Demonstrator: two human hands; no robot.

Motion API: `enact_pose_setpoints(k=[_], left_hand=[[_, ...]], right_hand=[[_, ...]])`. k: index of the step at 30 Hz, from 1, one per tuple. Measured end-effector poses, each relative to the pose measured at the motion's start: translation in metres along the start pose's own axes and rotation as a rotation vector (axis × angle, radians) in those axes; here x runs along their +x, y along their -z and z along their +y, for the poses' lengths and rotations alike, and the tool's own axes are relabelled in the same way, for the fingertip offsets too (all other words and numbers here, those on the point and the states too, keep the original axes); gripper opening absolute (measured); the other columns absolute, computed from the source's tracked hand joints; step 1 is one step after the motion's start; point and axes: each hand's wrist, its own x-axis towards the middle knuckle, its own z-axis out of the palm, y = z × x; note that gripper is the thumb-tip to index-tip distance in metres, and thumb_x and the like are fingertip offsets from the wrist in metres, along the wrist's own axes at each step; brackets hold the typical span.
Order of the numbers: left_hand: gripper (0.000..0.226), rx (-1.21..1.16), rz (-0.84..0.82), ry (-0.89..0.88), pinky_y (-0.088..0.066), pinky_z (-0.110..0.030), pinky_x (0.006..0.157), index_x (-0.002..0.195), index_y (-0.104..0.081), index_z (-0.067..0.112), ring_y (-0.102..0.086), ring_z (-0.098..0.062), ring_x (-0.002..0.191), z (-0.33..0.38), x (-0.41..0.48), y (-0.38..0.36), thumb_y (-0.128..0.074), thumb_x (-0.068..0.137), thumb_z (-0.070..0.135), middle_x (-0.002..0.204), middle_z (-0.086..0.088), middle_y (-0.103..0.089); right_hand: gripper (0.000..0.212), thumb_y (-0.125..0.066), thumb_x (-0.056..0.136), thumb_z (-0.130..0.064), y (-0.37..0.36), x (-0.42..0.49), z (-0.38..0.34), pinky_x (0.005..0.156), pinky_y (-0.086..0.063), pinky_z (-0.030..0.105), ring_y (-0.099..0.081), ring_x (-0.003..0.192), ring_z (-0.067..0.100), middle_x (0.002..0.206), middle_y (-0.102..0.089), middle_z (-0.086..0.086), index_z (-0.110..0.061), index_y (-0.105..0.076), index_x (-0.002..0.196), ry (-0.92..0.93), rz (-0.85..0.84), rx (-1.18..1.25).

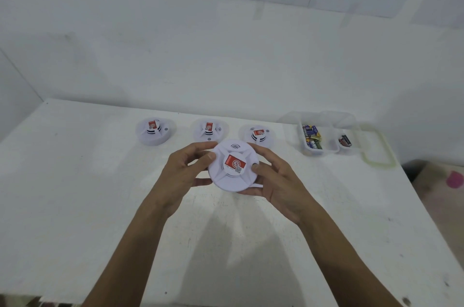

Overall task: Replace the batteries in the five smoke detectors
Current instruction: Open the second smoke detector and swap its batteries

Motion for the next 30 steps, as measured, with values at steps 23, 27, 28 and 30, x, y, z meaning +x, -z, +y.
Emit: enact_pose_setpoints(k=[23,27,28,30], left_hand=[[0.023,-0.003,0.014,-0.002,-0.058,-0.029,0.071,0.114,-0.067,0.028,-0.068,-0.017,0.099,-0.006,0.005,0.003,-0.06,0.093,0.024,0.107,-0.003,-0.07],[0.023,-0.021,0.034,-0.002,-0.058,-0.031,0.072,0.114,-0.067,0.026,-0.067,-0.018,0.1,-0.007,0.006,0.01,-0.06,0.093,0.021,0.108,-0.006,-0.07],[0.023,-0.034,0.049,-0.001,-0.059,-0.032,0.073,0.114,-0.068,0.025,-0.067,-0.018,0.1,-0.008,0.006,0.013,-0.06,0.093,0.02,0.108,-0.007,-0.07],[0.021,-0.046,0.093,0.009,-0.058,-0.03,0.072,0.112,-0.068,0.025,-0.067,-0.018,0.099,-0.011,0.007,0.019,-0.061,0.093,0.019,0.108,-0.007,-0.07]], right_hand=[[0.036,-0.05,0.097,-0.008,-0.003,0.005,0.003,0.084,-0.056,0.051,-0.066,0.107,0.03,0.121,-0.066,0.009,-0.019,-0.05,0.131,-0.016,0.045,0.044],[0.026,-0.055,0.095,-0.008,-0.009,0.009,0.006,0.076,-0.059,0.045,-0.069,0.098,0.029,0.113,-0.068,0.012,-0.011,-0.054,0.121,-0.01,0.128,0.019],[0.026,-0.058,0.094,-0.009,-0.012,0.011,0.006,0.075,-0.059,0.043,-0.069,0.098,0.027,0.111,-0.067,0.012,-0.013,-0.056,0.12,0.003,0.16,-0.046],[0.026,-0.062,0.092,-0.012,-0.018,0.017,0.009,0.071,-0.06,0.038,-0.068,0.096,0.023,0.107,-0.065,0.012,-0.016,-0.06,0.117,0.026,0.221,-0.171]])
